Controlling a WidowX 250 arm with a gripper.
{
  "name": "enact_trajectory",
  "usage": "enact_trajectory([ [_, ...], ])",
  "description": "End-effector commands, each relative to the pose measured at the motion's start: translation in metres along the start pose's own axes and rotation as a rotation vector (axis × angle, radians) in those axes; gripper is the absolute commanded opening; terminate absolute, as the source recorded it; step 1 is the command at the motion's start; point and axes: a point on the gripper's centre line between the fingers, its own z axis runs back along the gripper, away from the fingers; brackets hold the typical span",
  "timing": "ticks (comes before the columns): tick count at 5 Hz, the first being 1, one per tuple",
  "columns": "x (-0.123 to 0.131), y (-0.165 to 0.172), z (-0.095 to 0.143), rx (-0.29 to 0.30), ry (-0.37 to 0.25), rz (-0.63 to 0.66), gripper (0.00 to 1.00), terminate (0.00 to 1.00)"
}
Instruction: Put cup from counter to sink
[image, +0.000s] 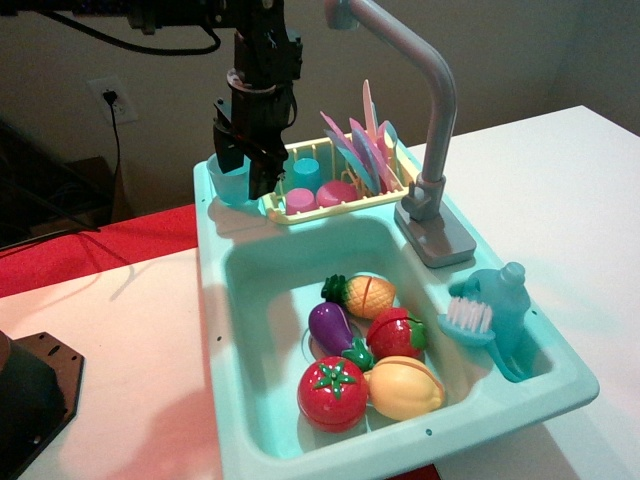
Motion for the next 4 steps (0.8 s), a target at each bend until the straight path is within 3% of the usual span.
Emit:
enact_trajectory([
  [1,0.004,-0.003,0.009,0.017,-0.040,0.012,1.00,0.00],
  [2,-0.006,-0.014,-0.006,0.057,-0.044,-0.022,1.00,0.00],
  [3,-0.010,-0.016,-0.009,0.053,-0.035,-0.022,0.00,0.00],
  [4,-0.011,-0.016,-0.008,0.045,-0.038,-0.014,0.00,0.00],
])
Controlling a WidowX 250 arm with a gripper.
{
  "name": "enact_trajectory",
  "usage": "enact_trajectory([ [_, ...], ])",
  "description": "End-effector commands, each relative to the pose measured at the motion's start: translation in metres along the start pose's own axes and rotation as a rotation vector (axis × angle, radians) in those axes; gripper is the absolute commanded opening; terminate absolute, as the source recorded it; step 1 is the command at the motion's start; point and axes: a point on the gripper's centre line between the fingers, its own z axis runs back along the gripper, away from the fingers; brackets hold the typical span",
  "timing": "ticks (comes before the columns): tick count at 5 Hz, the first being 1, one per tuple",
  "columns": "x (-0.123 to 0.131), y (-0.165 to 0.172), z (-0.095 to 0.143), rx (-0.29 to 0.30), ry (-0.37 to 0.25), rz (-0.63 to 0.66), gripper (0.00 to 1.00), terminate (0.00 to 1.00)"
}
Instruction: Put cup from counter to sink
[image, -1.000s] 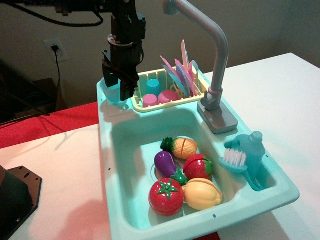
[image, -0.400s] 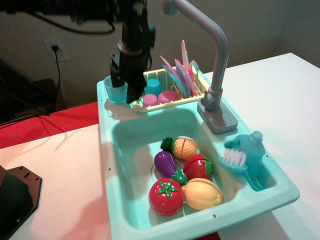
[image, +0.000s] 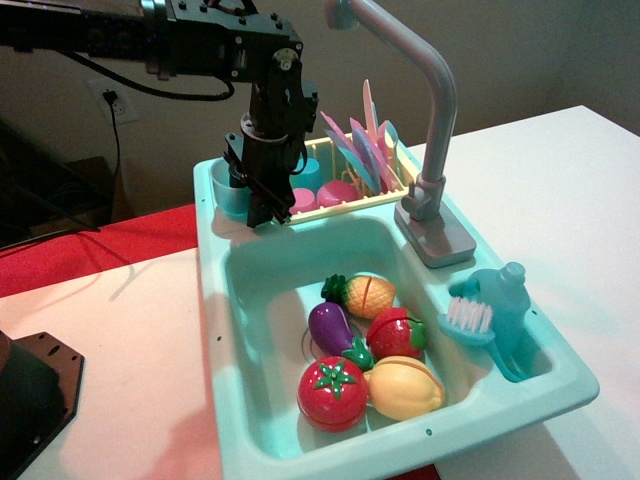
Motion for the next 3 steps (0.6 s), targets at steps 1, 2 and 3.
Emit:
enact_trajectory([
  [1,-0.002,0.005,0.016,-0.025,-0.049,0.034,0.00,0.00],
  [2,-0.002,-0.001,0.018,-0.027,-0.051,0.006,0.00,0.00],
  [3,-0.006,-0.048,0.028,-0.015,-0.081,-0.139,0.00,0.00],
])
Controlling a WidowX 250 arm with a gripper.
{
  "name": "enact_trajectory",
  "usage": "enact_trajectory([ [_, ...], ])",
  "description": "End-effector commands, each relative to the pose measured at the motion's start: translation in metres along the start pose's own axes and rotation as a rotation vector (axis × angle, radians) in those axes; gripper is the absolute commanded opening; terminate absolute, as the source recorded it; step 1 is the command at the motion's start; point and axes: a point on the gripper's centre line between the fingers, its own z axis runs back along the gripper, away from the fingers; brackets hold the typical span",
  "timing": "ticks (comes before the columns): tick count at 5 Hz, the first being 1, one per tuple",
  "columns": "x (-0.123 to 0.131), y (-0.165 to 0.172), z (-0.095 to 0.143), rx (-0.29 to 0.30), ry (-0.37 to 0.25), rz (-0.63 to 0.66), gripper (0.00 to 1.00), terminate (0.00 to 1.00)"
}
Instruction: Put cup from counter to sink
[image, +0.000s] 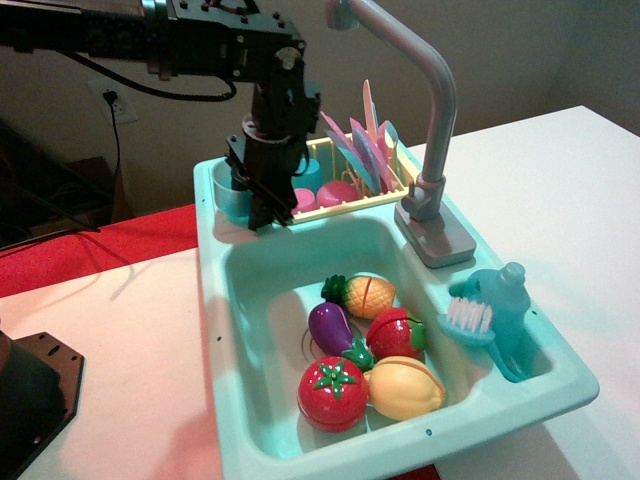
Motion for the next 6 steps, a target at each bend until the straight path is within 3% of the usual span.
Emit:
enact_trajectory([
  [1,-0.006,-0.056,0.028,-0.022,-0.065,-0.134,0.00,0.00],
  [3,-0.004,-0.045,0.023,-0.014,-0.065,-0.101,0.00,0.00],
  [4,0.002,-0.040,0.007,-0.039,-0.058,-0.065,0.00,0.00],
  [6,-0.006,-0.061,-0.034,-0.053,-0.031,-0.104,0.00,0.00],
])
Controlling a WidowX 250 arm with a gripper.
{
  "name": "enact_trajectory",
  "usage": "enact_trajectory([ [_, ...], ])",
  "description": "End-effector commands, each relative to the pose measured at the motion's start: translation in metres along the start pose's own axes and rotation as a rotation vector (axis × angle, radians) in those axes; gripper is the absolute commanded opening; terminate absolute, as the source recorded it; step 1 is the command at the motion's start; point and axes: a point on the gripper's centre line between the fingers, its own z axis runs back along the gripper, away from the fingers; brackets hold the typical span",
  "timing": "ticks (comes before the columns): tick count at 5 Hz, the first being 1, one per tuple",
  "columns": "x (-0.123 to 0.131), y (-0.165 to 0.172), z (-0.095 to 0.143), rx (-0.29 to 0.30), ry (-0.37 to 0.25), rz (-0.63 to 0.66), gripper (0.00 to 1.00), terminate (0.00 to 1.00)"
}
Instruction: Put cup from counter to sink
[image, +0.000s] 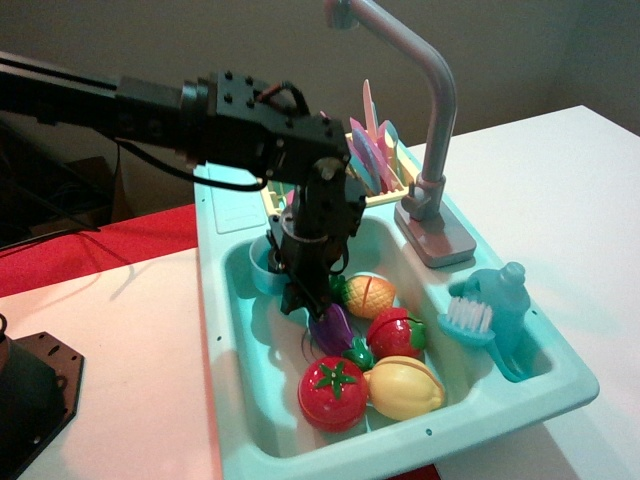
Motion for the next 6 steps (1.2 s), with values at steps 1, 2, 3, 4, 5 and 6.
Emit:
enact_trajectory([
  [1,0.001,-0.002,-0.003,0.008,-0.027,0.006,0.00,0.00],
  [2,0.002,0.004,0.003,0.037,-0.036,0.065,1.00,0.00],
  [3,0.003,0.006,0.009,0.039,-0.047,0.062,1.00,0.00],
  [4,0.003,0.007,0.013,0.039,-0.047,0.064,1.00,0.00],
  [5,0.003,0.011,0.016,0.037,-0.047,0.074,1.00,0.00],
  [6,0.002,0.013,0.020,0.037,-0.045,0.077,1.00,1.00],
])
